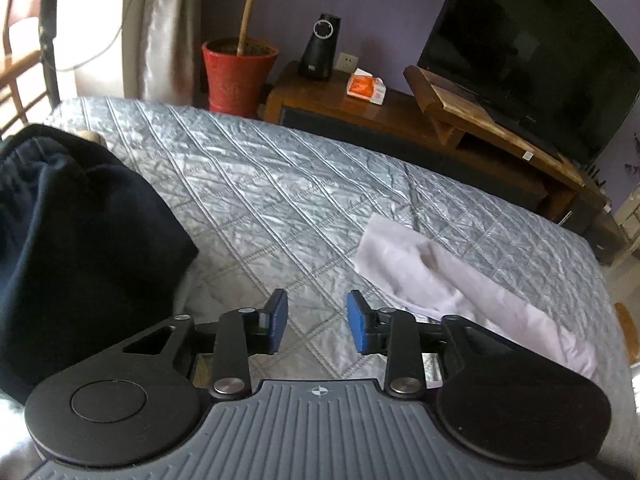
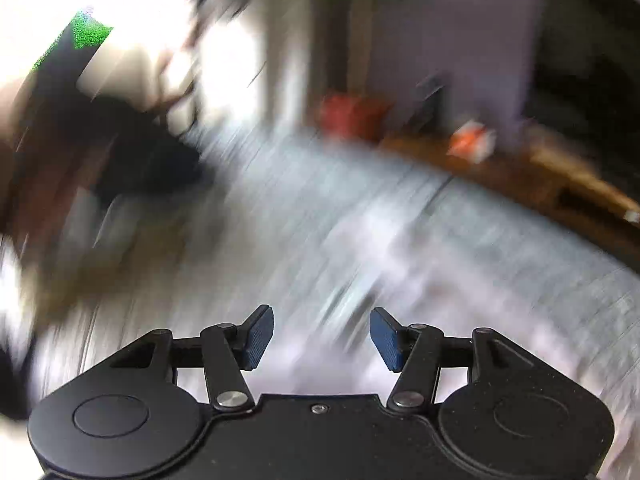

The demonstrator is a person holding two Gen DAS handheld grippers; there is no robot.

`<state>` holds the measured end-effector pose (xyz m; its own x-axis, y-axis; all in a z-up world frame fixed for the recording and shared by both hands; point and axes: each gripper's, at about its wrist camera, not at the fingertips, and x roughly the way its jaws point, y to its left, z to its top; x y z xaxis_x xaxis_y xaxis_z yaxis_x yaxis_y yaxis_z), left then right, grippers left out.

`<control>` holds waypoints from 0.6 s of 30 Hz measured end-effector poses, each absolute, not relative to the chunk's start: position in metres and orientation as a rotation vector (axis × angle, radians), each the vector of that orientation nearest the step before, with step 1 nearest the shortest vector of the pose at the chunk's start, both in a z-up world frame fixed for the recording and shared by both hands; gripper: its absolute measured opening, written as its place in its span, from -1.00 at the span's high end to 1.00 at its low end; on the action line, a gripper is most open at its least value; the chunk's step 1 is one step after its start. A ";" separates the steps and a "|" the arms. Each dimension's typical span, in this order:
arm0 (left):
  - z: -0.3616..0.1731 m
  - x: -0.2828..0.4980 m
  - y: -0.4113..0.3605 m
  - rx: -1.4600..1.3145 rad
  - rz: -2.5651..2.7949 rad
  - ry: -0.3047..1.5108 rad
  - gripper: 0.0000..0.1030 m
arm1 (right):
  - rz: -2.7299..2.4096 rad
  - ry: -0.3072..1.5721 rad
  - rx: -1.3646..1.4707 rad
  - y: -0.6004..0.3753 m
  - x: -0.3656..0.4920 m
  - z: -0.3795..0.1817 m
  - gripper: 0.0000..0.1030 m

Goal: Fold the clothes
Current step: 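Open both tools to release the garment onto the bedspread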

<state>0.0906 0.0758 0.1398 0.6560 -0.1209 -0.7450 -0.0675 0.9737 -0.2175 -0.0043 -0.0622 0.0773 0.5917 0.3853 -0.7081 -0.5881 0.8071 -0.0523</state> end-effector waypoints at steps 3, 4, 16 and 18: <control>0.141 0.090 0.074 -0.211 -0.021 0.844 -0.16 | 0.662 0.785 -0.419 -0.036 -0.049 0.051 0.00; 0.141 0.090 0.073 -0.204 -0.018 0.842 -0.19 | 0.669 0.772 -0.448 -0.029 -0.055 0.047 0.00; 0.138 0.093 0.069 -0.205 -0.025 0.854 -0.22 | 0.711 0.605 -0.835 0.024 -0.057 0.010 -0.05; 0.138 0.092 0.069 -0.206 -0.025 0.855 -0.22 | 0.714 0.619 -0.832 0.027 -0.051 0.009 0.42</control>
<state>0.0919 0.0695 0.1378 0.6571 -0.1041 -0.7466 -0.0610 0.9798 -0.1903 -0.0511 0.0267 0.0085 0.6093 0.3143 -0.7280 -0.7651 0.4740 -0.4358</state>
